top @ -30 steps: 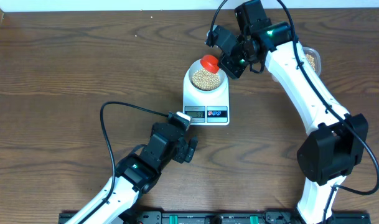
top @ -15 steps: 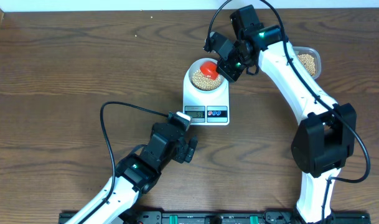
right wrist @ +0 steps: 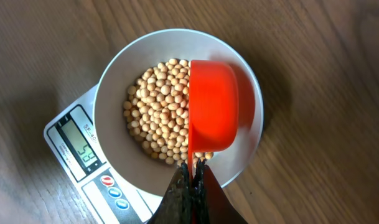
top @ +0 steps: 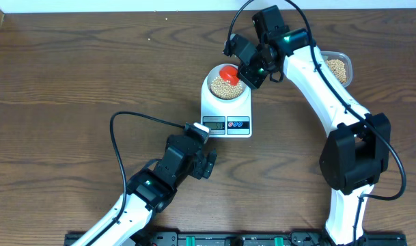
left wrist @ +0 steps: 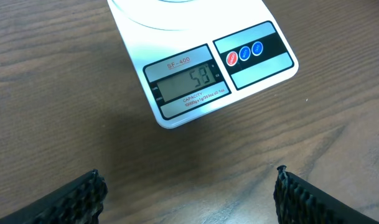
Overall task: Scoop item into bowl and weigh 50g on scale
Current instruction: 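Dip the scoop into the bowl and lift out some chickpeas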
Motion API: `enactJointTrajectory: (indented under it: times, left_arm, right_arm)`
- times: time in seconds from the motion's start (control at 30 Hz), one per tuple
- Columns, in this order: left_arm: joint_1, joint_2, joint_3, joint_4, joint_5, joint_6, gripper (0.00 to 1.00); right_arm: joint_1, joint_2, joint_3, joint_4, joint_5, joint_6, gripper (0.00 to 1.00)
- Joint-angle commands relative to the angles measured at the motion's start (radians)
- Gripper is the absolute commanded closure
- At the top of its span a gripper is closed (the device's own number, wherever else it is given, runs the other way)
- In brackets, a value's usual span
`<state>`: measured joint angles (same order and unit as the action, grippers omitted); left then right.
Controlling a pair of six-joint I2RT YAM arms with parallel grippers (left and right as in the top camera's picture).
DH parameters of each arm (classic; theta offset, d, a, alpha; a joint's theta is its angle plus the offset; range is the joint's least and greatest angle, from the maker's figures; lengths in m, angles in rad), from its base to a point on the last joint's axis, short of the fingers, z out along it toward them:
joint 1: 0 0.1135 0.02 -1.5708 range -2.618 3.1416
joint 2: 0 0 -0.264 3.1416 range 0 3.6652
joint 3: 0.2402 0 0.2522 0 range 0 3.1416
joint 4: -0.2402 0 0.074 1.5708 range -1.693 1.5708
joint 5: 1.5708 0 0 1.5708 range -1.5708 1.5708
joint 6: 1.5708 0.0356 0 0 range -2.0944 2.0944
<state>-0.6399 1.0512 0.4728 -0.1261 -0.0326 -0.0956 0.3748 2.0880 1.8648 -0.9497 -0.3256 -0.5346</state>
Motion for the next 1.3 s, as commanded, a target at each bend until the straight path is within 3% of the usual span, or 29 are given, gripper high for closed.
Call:
enactJointTrajectory:
  times: [0.0, 0.5, 1.27]
  left_arm:
    - [0.000, -0.007, 0.021, -0.001, -0.020, 0.017, 0.12]
    - [0.000, -0.007, 0.021, -0.001, -0.020, 0.017, 0.12]
    - [0.000, -0.007, 0.021, -0.001, -0.020, 0.017, 0.12]
  right_arm:
    - [0.007, 0.026, -0.009, 0.000, -0.007, -0.013, 0.99]
    - [0.055, 0.031, -0.009, -0.024, -0.026, -0.013, 0.99]
    - [0.007, 0.031, -0.009, -0.084, -0.183, 0.025, 0.99]
